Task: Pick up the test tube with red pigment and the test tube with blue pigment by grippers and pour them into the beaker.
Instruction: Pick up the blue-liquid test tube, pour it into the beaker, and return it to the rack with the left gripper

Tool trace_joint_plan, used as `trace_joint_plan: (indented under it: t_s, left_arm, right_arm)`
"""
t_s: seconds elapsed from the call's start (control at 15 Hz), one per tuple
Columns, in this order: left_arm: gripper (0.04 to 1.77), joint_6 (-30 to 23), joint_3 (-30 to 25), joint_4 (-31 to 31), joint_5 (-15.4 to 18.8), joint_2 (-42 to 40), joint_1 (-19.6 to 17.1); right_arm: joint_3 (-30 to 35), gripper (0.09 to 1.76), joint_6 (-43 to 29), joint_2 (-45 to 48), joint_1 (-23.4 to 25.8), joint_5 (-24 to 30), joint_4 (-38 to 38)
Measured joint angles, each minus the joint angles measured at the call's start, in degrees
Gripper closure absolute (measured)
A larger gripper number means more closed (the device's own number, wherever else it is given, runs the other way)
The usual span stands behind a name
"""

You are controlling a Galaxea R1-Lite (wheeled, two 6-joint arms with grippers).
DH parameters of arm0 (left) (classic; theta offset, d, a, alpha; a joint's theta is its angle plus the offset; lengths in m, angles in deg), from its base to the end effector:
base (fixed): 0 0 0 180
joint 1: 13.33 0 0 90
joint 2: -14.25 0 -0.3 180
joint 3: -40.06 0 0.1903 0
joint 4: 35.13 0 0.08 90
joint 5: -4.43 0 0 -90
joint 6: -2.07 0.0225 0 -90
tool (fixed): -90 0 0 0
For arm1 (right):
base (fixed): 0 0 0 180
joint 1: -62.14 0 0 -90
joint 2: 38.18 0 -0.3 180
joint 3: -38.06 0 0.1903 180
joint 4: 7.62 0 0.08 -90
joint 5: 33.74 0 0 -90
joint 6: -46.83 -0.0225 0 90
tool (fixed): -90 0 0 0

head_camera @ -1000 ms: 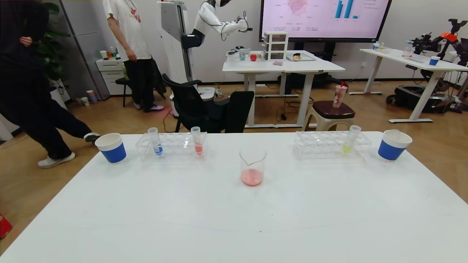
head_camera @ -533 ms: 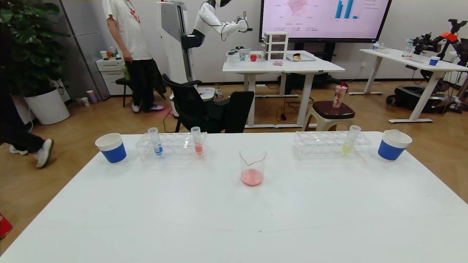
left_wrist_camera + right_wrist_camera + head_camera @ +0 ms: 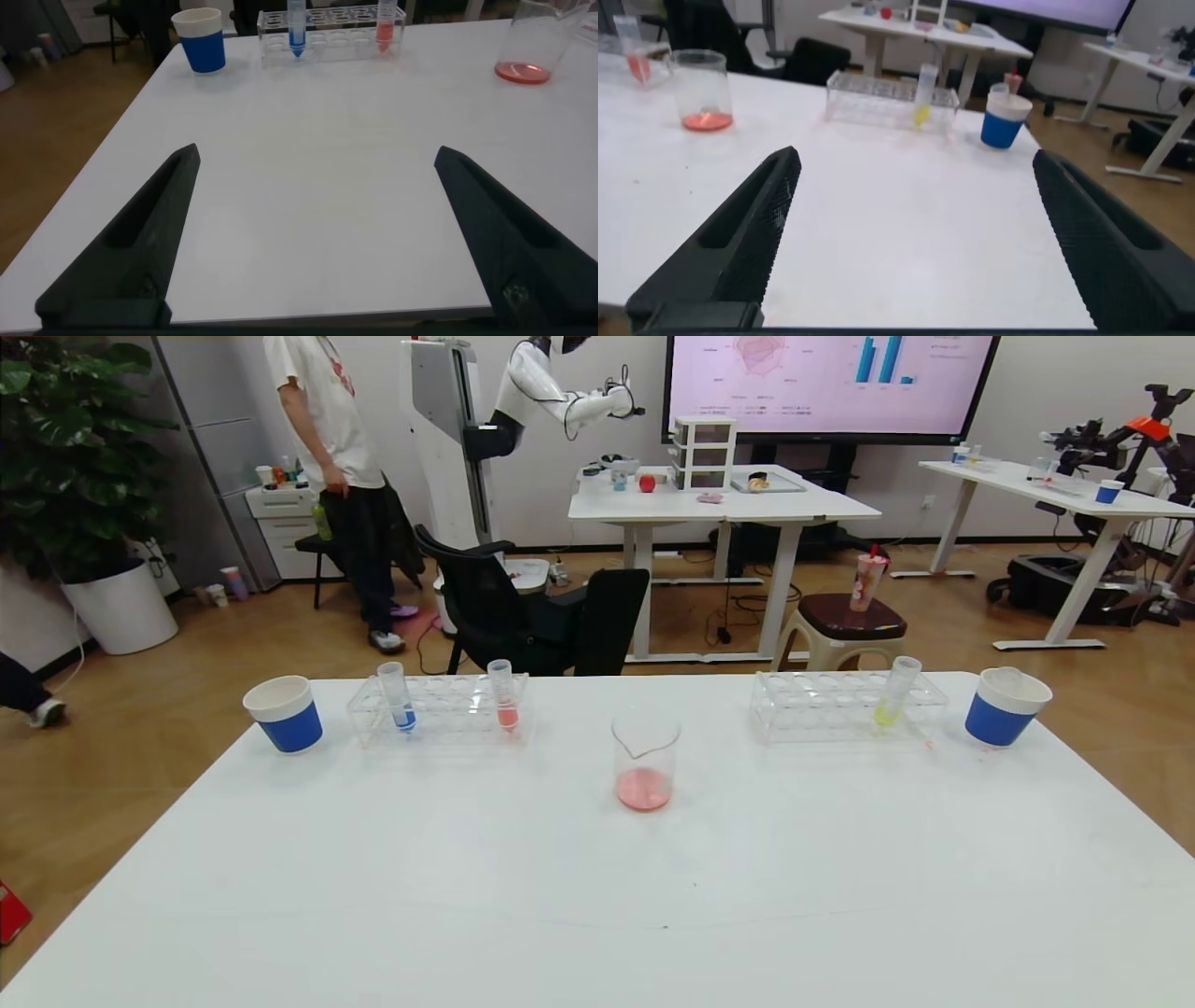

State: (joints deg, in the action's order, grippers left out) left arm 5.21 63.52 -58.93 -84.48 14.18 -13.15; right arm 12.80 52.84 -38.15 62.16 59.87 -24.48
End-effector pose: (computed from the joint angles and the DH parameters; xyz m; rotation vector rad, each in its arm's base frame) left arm -0.0230 -0.0004 0.0751 0.0548 0.0041 -0.0223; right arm -0.0266 0.0014 0.0962 -0.1093 -0.1502 0.0548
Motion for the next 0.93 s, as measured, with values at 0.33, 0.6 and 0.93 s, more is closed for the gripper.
trace_joint_plan:
  t_s: [0.33,0.6,0.93]
  left_arm:
    - [0.06,0.0,0.0,0.0,0.0,0.0,0.0]
    - [0.06,0.04,0.0,-0.02,0.02,0.0,0.0]
    - [0.06,-0.24,0.06,-0.05,0.0,0.0,0.0]
  right_arm:
    - [1.73,0.11,-0.91,0.02,-0.05,-1.71,-6.83]
    - [1.87,0.11,-4.11,0.02,-0.02,-2.65,-6.68]
    - [1.89,0.11,-4.12,0.02,-0.02,-2.67,-6.68]
